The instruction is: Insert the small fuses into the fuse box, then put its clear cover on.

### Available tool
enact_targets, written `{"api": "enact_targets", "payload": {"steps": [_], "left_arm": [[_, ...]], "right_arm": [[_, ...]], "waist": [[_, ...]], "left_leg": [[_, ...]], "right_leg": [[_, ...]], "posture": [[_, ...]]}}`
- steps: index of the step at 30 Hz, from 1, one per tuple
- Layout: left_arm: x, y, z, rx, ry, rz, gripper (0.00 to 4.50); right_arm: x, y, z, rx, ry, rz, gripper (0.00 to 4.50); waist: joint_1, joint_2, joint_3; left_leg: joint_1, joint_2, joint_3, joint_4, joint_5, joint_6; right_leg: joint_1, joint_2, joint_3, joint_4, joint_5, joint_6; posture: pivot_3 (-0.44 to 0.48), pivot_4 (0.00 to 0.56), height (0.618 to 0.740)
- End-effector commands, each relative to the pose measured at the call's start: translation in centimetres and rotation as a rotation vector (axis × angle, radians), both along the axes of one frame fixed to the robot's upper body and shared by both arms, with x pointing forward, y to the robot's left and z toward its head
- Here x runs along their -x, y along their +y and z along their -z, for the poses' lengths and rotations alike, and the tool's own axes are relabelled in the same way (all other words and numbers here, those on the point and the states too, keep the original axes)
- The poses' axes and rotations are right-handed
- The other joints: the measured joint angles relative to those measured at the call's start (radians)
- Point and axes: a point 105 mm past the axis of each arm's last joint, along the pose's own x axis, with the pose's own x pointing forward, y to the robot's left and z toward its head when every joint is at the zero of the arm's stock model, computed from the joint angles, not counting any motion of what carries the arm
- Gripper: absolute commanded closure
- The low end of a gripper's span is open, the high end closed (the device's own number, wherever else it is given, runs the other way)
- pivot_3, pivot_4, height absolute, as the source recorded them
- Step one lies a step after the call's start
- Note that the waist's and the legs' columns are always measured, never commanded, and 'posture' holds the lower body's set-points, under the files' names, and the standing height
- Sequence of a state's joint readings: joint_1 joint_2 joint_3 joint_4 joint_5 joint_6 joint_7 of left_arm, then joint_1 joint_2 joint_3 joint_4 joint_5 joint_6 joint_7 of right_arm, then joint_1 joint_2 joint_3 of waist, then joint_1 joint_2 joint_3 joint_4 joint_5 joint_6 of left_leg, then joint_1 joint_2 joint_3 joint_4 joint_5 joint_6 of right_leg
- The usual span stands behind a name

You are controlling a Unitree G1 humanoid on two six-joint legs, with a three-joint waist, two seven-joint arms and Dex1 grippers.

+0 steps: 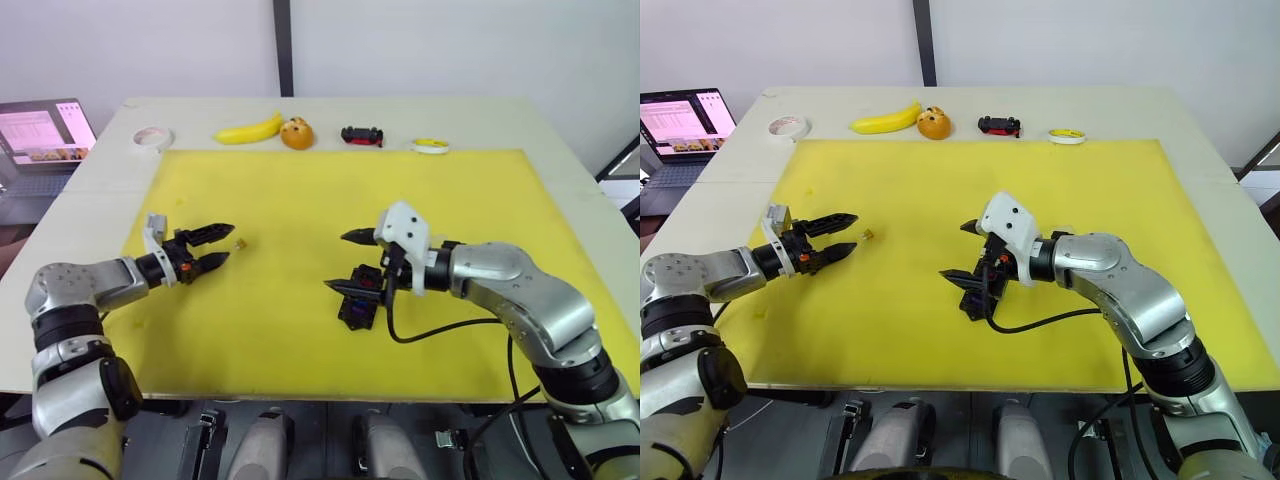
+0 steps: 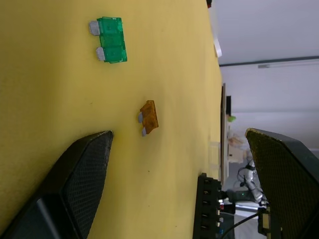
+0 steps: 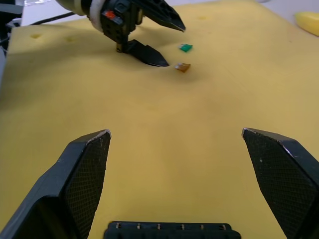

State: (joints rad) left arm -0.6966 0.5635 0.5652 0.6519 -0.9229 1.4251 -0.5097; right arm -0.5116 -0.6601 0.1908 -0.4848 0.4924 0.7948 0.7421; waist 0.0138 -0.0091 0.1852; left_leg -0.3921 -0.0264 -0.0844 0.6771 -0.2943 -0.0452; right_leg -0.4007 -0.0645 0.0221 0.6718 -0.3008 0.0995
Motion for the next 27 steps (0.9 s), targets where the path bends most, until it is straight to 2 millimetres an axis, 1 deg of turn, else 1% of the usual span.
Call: {"api": "enact_targets", "payload": {"steps": [1,4,12,16,27], "left_arm": [[-0.5,-1.5,0.9,-0.018,0.016,0.026,0.0],[-0.6,-2.0,1.0,-0.015,0.019,0.038,0.0],[-1.0,-3.6,0.7,0.001,0.014,0.075,0.0],[-1.3,-4.7,0.4,-0.001,0.006,0.094,0.0],[-1.5,-5.7,0.0,-0.007,0.002,0.112,0.0]], "right_arm": [[0.1,0.2,-1.2,-0.014,-0.055,-0.015,0.03],[0.1,0.2,-1.1,-0.012,-0.055,-0.014,0.03],[0.0,0.2,-1.1,-0.014,-0.056,-0.006,0.03],[0.0,0.2,-1.1,-0.013,-0.056,-0.003,0.03],[-0.1,0.2,-1.0,-0.009,-0.058,0.001,0.03]], "waist": [[0.001,0.0,0.0],[0.003,0.001,0.0],[0.008,0.001,-0.001],[0.027,0.001,-0.001],[0.03,0.001,0.0]], "left_leg": [[0.0,0.0,0.0,0.0,0.0,0.0],[0.0,-0.001,-0.001,0.0,0.0,0.0],[0.0,-0.002,-0.003,0.001,0.0,0.0],[0.0,-0.003,-0.003,0.001,0.0,0.0],[0.0,-0.005,-0.004,0.001,0.001,-0.001]], "right_leg": [[0.0,0.0,0.0,0.0,0.0,0.0],[0.001,-0.001,0.0,0.0,0.0,0.0],[0.003,-0.002,-0.001,-0.002,0.0,0.0],[0.003,-0.002,-0.001,-0.002,0.0,0.001],[0.006,-0.003,-0.002,-0.006,0.001,0.002]], "posture": [[0.0,0.15,0.74],[0.0,0.15,0.74],[0.0,0.15,0.74],[0.0,0.15,0.74],[0.0,0.15,0.74]]}}
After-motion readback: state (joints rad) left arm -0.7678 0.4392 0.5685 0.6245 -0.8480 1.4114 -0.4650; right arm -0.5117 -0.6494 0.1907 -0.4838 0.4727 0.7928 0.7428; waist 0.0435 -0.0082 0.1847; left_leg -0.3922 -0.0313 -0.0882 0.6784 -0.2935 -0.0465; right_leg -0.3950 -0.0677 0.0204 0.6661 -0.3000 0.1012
